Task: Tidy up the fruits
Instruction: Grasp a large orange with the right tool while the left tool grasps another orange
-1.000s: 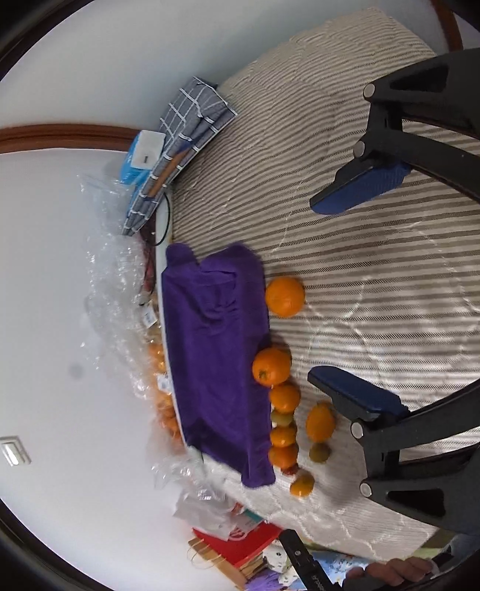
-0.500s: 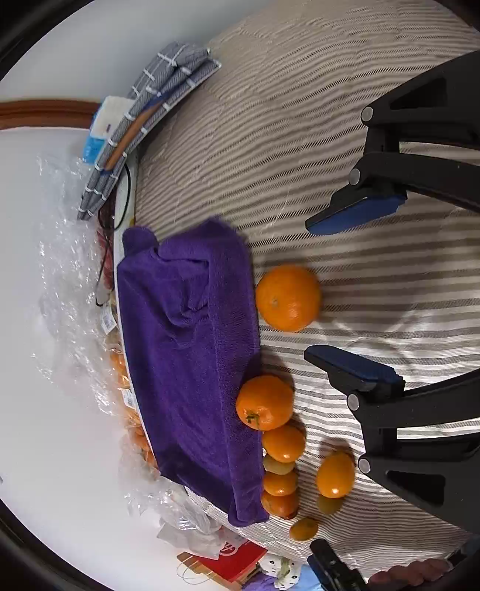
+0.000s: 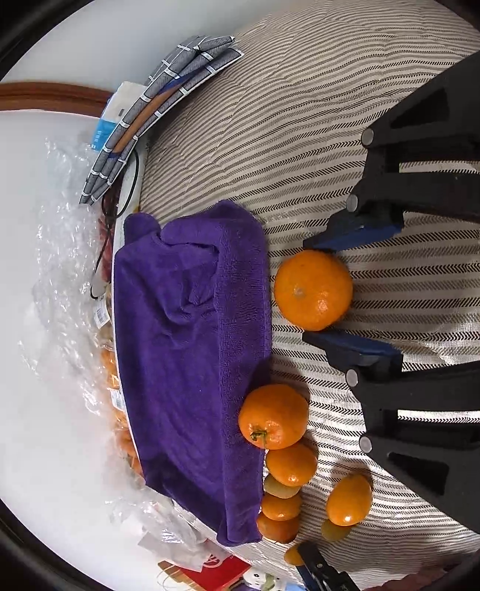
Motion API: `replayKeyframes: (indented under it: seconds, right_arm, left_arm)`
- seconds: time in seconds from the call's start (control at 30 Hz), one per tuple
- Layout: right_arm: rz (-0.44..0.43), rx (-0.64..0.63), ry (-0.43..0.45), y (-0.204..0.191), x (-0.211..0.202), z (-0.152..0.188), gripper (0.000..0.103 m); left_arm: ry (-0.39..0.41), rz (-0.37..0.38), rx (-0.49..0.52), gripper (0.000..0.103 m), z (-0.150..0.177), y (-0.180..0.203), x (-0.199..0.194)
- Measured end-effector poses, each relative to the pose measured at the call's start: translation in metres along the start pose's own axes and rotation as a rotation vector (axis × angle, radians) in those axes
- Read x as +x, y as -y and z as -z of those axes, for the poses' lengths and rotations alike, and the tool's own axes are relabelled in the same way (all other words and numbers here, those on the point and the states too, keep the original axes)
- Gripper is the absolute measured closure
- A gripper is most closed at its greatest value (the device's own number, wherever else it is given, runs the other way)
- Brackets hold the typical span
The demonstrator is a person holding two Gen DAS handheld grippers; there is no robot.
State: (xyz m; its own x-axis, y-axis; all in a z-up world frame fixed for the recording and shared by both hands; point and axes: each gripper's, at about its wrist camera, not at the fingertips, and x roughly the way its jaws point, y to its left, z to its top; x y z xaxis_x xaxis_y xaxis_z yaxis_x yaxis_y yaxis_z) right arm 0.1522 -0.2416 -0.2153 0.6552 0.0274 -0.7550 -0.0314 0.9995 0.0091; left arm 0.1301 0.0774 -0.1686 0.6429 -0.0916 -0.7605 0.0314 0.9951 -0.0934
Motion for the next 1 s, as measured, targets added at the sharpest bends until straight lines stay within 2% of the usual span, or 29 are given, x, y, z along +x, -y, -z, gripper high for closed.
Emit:
replayKeyframes:
  seconds: [0.13, 0.3, 0.63, 1.0]
  right_arm:
    - [-0.022, 0.011, 0.005, 0.003, -0.003, 0.001, 0.062]
    - [-0.004, 0.005, 0.032, 0.003, -0.014, 0.011, 0.062]
    - [-0.039, 0.041, 0.041, 0.008, -0.040, 0.033, 0.062]
    - [-0.045, 0.058, 0.109, 0.014, -0.094, 0.037, 0.063]
  left_arm:
    - [0.003, 0.012, -0.017, 0.069, 0.000, 0.000, -0.001]
    - [-0.004, 0.000, -0.012, 0.069, 0.004, 0.003, -0.009]
    - [-0.016, 0.034, -0.046, 0.069, 0.017, 0.011, -0.031]
    - [0.056, 0.060, -0.017, 0.069, 0.007, 0.034, -0.082]
